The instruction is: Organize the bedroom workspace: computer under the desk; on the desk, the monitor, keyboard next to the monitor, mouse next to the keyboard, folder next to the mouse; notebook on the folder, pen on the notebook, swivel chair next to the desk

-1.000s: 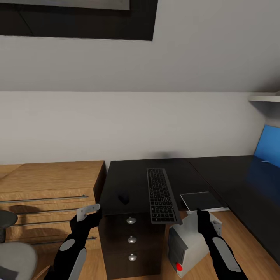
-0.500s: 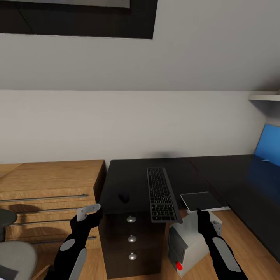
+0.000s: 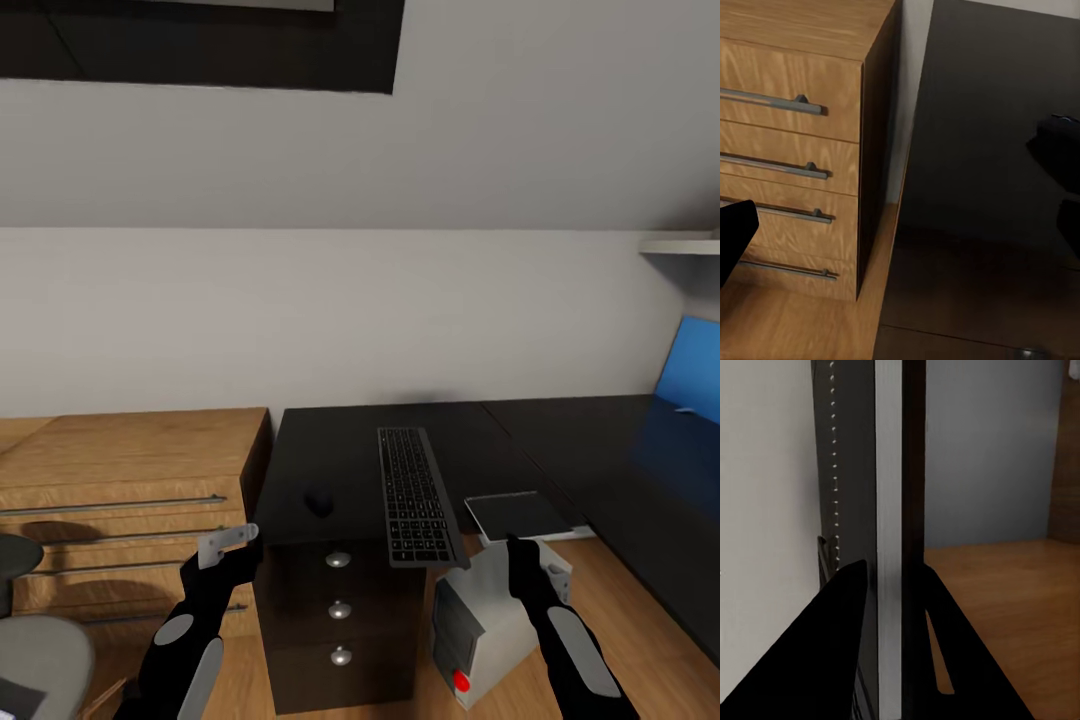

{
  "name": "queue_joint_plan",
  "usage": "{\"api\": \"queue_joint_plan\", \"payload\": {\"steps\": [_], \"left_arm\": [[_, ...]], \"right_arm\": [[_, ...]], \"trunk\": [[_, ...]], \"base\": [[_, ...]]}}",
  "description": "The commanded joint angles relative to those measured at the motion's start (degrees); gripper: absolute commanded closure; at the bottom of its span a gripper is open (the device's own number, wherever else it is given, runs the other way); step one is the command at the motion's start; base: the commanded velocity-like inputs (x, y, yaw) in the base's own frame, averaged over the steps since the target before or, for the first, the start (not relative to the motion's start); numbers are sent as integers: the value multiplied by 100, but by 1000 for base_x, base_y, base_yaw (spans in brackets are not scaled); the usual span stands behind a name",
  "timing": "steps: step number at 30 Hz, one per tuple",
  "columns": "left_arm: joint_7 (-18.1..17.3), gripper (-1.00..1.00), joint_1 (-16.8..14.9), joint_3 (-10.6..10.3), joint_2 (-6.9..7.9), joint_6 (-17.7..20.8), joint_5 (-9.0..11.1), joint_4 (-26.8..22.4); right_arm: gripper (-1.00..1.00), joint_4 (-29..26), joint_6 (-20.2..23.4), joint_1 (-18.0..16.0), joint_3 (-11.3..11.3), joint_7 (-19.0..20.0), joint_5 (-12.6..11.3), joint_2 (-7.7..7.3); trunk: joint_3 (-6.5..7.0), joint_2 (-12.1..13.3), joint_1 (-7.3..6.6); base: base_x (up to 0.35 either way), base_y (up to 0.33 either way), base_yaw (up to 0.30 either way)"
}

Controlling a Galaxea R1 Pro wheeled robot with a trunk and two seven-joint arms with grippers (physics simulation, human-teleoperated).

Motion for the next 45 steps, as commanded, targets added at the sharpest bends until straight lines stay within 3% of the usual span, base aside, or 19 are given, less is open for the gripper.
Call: {"api": "queue_joint_plan", "payload": {"steps": [1, 7, 29, 45], "left_arm": [[51, -100, -4, -8, 2, 16, 60, -6], [51, -100, -4, -15, 2, 14, 60, -8], [51, -100, -4, -7, 18, 16, 60, 0], [51, -100, -4, -7, 18, 16, 60, 0]], "right_arm": [[100, 118, 21, -2, -32, 9, -55, 4], [100, 118, 21, -2, -32, 2, -52, 3], [100, 101, 12, -2, -30, 0, -20, 1], [100, 100, 3, -2, -31, -1, -20, 1]], "trunk": [[-25, -44, 23], [-133, -285, 154], [-133, -285, 154], [154, 357, -197]], "base": [[0, 0, 0], [0, 0, 0], [0, 0, 0], [0, 0, 0]]}}
